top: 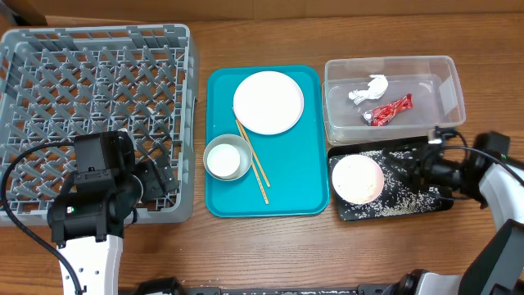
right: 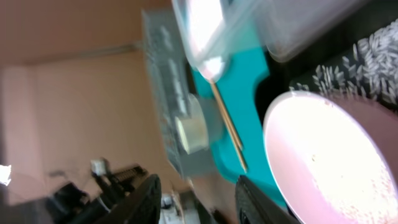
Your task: Sort waste into correct bins and load items into the dishwasher
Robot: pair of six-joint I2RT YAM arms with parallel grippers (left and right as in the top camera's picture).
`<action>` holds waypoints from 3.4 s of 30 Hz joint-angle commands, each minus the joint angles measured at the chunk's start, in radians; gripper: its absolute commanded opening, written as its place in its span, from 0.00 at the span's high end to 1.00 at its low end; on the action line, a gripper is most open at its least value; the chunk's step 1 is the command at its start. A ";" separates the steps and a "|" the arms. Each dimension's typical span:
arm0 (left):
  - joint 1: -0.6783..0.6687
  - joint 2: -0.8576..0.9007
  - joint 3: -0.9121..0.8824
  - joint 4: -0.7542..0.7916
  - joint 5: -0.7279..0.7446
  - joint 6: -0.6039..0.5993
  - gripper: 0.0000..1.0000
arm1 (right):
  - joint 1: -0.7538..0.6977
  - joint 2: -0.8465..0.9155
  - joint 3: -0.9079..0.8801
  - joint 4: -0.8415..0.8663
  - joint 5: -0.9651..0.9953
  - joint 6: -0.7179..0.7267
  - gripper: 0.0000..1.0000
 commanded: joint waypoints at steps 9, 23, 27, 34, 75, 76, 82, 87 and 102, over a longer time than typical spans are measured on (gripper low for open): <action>0.005 0.005 0.021 0.003 0.007 -0.021 0.00 | 0.278 -0.080 0.298 -0.183 0.804 0.114 0.57; 0.005 0.005 0.021 0.003 0.006 -0.021 0.00 | 0.400 -0.023 0.255 -0.196 1.020 0.301 0.66; 0.005 0.005 0.021 0.003 0.007 -0.021 0.00 | 0.402 -0.023 0.255 -0.214 0.984 0.284 0.66; 0.005 0.005 0.021 0.007 0.007 -0.021 0.00 | 0.492 -0.023 0.254 -0.139 0.848 0.308 0.59; 0.005 0.005 0.021 -0.001 0.007 -0.021 0.00 | 0.809 0.220 0.249 0.021 1.215 0.882 0.87; 0.005 0.005 0.021 -0.001 0.007 -0.021 0.00 | 0.809 0.220 0.249 0.018 1.215 0.882 0.87; 0.005 0.005 0.021 -0.001 0.007 -0.021 0.00 | 0.809 0.220 0.237 0.014 1.215 0.882 0.95; 0.005 0.005 0.021 -0.001 0.007 -0.021 0.00 | 0.809 0.220 0.211 0.024 1.215 0.882 0.94; 0.005 0.005 0.021 -0.001 0.006 -0.021 0.00 | 0.809 0.220 0.203 0.019 1.215 0.882 0.89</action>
